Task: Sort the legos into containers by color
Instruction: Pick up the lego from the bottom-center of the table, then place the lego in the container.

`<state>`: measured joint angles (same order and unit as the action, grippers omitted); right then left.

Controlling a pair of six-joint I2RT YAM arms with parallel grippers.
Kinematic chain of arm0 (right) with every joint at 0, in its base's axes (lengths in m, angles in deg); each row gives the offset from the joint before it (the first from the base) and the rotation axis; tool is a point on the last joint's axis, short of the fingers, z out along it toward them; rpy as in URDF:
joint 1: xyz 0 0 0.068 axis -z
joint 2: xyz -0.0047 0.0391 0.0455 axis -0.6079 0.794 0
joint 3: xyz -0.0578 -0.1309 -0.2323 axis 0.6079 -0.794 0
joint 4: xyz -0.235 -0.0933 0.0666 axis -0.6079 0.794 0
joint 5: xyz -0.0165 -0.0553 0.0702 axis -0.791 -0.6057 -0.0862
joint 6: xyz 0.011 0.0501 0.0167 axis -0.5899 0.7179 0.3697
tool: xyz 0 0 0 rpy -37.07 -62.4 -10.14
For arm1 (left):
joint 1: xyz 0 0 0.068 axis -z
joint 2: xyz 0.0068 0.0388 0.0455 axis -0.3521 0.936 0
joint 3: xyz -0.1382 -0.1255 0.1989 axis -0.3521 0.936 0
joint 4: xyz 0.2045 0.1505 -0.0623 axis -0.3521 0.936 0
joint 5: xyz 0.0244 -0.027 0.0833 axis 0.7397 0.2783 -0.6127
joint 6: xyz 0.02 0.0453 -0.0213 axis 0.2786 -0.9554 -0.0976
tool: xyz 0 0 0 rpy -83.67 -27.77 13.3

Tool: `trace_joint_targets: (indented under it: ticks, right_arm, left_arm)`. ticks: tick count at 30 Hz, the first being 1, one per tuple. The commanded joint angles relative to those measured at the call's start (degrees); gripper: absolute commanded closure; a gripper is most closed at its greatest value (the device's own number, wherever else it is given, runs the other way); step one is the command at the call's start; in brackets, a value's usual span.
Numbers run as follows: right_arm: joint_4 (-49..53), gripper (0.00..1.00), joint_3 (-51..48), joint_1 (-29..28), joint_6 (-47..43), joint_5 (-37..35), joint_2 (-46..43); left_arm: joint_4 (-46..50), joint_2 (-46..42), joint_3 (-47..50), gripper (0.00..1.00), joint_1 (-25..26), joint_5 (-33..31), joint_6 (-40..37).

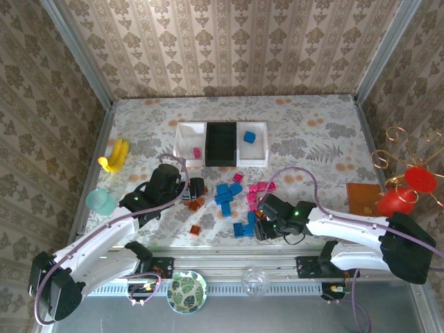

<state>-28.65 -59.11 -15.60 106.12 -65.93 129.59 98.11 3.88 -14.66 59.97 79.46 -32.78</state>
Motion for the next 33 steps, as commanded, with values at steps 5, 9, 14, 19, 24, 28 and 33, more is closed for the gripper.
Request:
trace_joint_targets:
  ticks: [5, 9, 14, 19, 24, 28, 33]
  right_arm:
    - [-2.9, 0.49, 2.6, -0.8, -1.5, -1.3, 4.7]
    - [-4.8, 0.52, 2.5, -0.9, -1.7, -1.3, 6.3]
    - [-4.2, 0.64, 3.0, -0.9, -2.0, -1.5, 6.6]
    - [0.6, 0.72, 3.3, -0.5, -3.3, -1.4, 1.3]
    - [4.8, 0.74, 6.7, 2.5, -4.9, 0.7, -6.5]
    - [0.2, 0.74, 14.0, 8.8, -8.6, 5.3, -3.6]
    - [-6.4, 0.74, 30.1, 12.5, -12.6, 6.3, 12.9]
  left_arm:
    - [-0.1, 1.0, 0.6, 0.17, 0.2, -0.7, 1.2]
    - [-0.3, 1.2, 0.8, 0.17, 0.1, -0.6, 1.1]
    - [0.1, 1.2, 0.7, 0.17, 0.0, -0.6, 1.1]
    - [1.5, -0.3, 0.4, 0.15, -0.7, -0.8, 0.6]
    - [3.3, -2.8, 0.8, 0.14, -1.6, -0.9, 0.4]
    - [4.8, -5.9, 1.7, 0.07, -1.8, -1.7, 1.1]
    - [7.1, -8.7, 2.3, 0.0, -1.9, -2.3, 2.1]
